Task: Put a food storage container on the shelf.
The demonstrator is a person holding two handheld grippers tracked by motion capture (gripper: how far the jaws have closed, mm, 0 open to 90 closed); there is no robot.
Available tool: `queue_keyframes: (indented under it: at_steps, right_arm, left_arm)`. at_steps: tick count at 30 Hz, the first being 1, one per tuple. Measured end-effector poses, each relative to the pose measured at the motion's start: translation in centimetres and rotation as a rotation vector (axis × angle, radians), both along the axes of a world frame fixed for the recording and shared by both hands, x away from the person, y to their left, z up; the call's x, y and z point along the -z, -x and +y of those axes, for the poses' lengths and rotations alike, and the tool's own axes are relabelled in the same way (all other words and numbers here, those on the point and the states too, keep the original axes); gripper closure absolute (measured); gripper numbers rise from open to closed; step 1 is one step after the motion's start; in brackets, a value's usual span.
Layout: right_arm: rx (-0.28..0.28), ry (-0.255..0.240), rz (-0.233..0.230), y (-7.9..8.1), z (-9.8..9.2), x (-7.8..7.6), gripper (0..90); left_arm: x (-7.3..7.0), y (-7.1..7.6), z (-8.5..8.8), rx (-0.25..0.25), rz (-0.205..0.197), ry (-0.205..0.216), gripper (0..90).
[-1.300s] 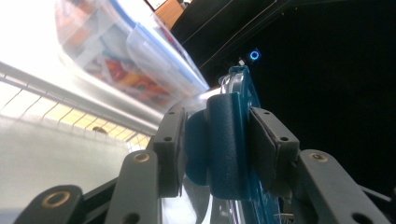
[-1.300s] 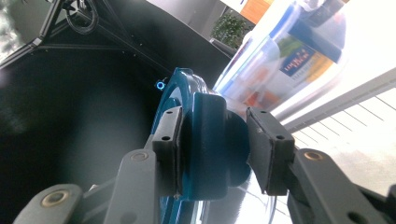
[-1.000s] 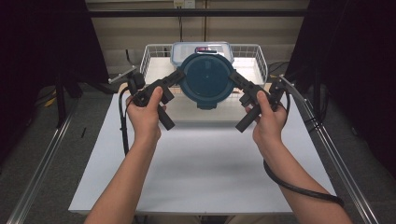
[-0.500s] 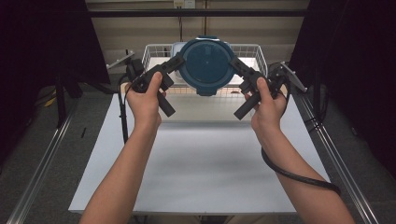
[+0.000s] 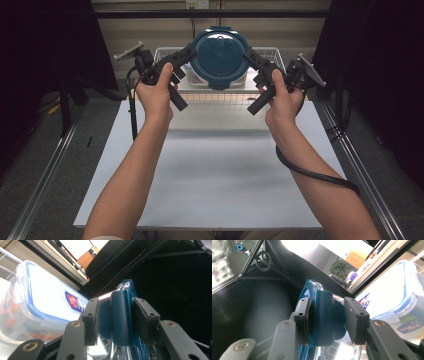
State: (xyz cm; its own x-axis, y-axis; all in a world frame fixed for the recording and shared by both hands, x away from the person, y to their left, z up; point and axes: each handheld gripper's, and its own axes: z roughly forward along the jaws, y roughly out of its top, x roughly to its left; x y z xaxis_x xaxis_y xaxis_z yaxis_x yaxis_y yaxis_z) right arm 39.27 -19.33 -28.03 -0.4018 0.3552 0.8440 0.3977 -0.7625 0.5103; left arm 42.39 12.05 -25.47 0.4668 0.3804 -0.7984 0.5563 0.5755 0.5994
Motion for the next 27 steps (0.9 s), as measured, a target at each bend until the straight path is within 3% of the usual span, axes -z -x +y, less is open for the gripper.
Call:
queue_keyframes:
  at_steps: [7,10,16,27]
  right_arm:
    - [0.014,0.011,0.004,-1.6,0.3,-0.7,59.0]
    - [0.018,0.012,0.006,-2.3,0.4,-0.9,59.0]
    - [0.03,0.014,0.008,-4.4,0.5,-1.3,59.0]
    - [0.055,0.008,0.052,-7.6,0.3,-2.4,58.9]
  left_arm:
    - [0.0,-1.8,0.1,-0.007,0.005,0.031,58.1]
    - [-0.1,-2.7,0.1,-0.009,0.0,0.023,58.1]
    - [-0.1,-4.7,-0.1,-0.022,0.02,0.051,58.1]
    - [-0.7,-7.8,-0.6,-0.037,0.069,0.054,58.1]
